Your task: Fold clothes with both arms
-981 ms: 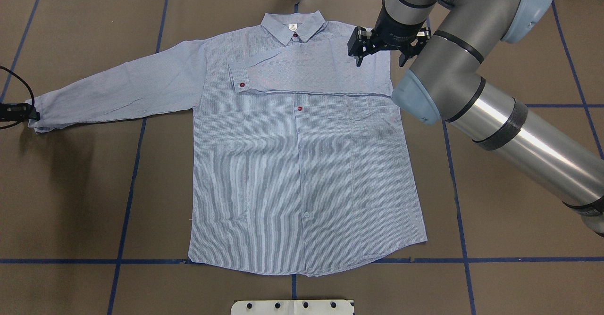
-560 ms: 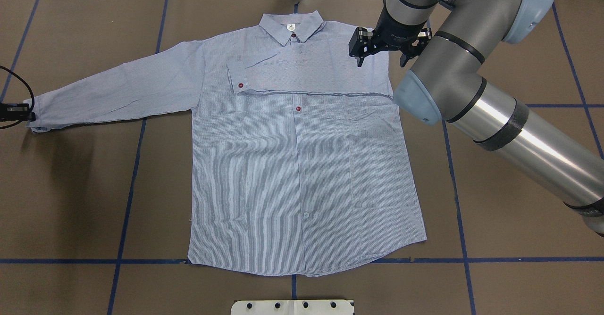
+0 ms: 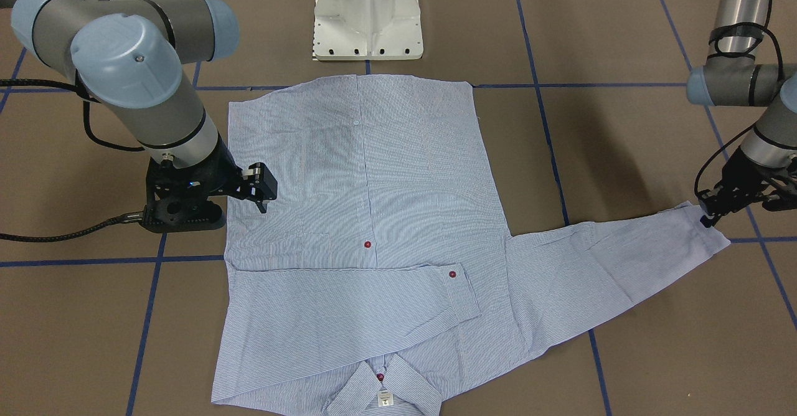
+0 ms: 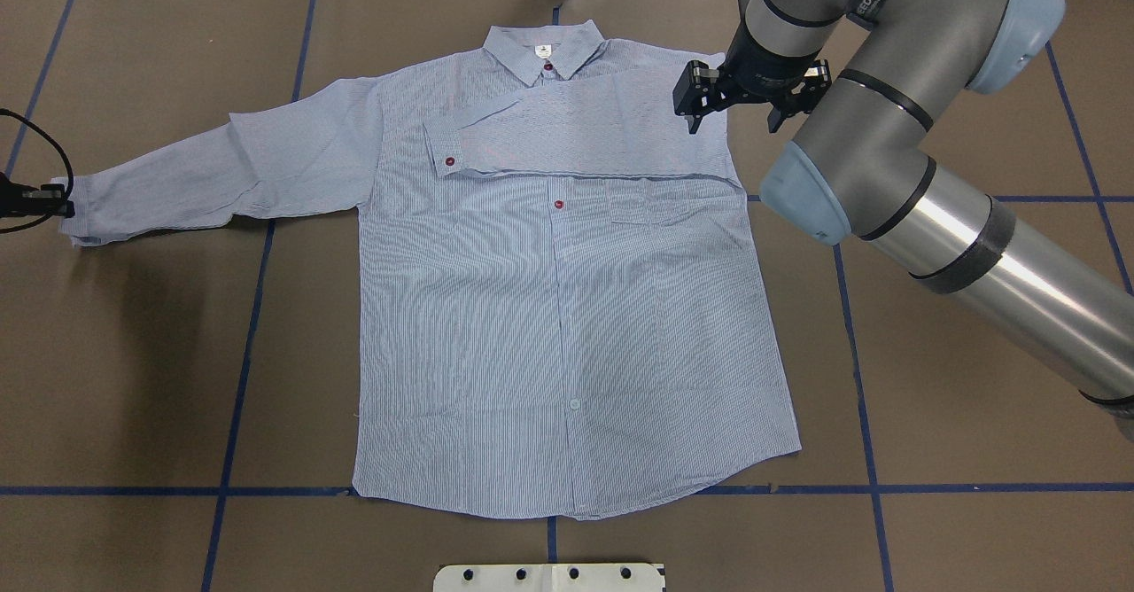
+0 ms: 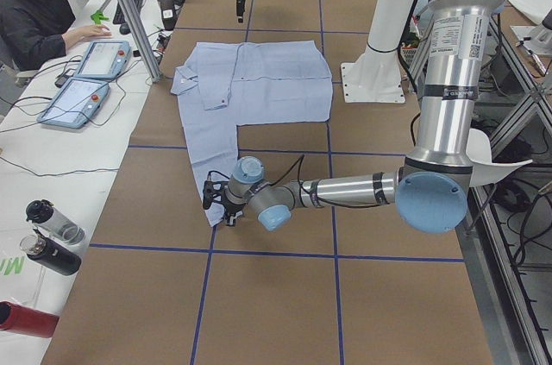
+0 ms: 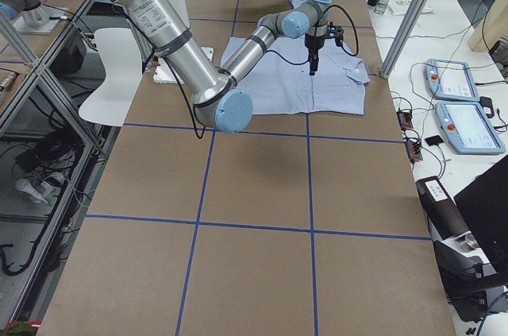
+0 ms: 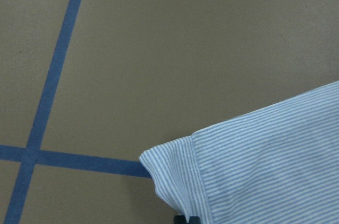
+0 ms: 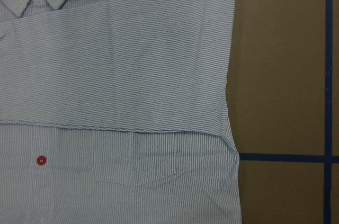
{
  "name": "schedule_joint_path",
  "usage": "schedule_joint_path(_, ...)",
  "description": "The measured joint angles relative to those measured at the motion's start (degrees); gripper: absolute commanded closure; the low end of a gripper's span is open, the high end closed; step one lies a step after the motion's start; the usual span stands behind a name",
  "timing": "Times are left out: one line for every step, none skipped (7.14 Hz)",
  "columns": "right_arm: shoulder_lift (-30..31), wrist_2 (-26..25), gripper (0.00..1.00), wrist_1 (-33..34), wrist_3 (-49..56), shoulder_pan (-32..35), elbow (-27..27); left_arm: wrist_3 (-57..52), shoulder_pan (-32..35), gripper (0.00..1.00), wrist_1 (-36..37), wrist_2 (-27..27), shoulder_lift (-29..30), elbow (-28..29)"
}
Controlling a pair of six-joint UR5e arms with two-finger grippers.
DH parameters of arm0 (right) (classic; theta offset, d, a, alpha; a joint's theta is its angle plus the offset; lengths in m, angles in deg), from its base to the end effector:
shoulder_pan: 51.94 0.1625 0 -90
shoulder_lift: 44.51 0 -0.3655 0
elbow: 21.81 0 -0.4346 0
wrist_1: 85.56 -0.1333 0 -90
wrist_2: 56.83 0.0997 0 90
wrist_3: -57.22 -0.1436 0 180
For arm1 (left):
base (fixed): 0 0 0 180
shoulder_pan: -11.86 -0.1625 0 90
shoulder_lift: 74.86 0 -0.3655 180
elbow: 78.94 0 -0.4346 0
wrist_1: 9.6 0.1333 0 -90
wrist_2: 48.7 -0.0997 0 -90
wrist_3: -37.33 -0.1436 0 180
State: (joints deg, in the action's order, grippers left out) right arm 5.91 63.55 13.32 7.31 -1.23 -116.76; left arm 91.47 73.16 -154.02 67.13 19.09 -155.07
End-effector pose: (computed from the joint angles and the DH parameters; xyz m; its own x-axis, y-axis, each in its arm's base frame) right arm -0.3937 -0.5770 0.1820 0.7034 -0.0176 0.7105 -0.0366 0.9975 0.0609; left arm 0.2333 -0.5734 0.6243 0.6542 -0.0969 -0.7501 0.3204 0.9339 0.1587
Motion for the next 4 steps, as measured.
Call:
schedule_joint_path(1.84, 0.13, 0.00, 0.11, 0.82, 0.52, -1.24, 0.00, 0.68, 1.00, 3.87, 1.42, 0.44, -3.55)
schedule_joint_path(4.14, 0.28, 0.00, 0.23, 3.06, 1.41, -2.46, 0.00, 1.42, 1.00, 10.99, 2.36, 1.60, -8.80)
schedule_joint_path(6.56, 0.44, 0.00, 0.35, 6.19, 2.62, -3.21, 0.03, 1.83, 1.00, 20.75, 2.79, 4.48, -14.37)
schedule_joint_path(8.88, 0.51, 0.00, 0.37, 9.34, 3.77, -3.65, 0.17, 1.99, 1.00, 31.04, 2.98, 9.06, -18.73)
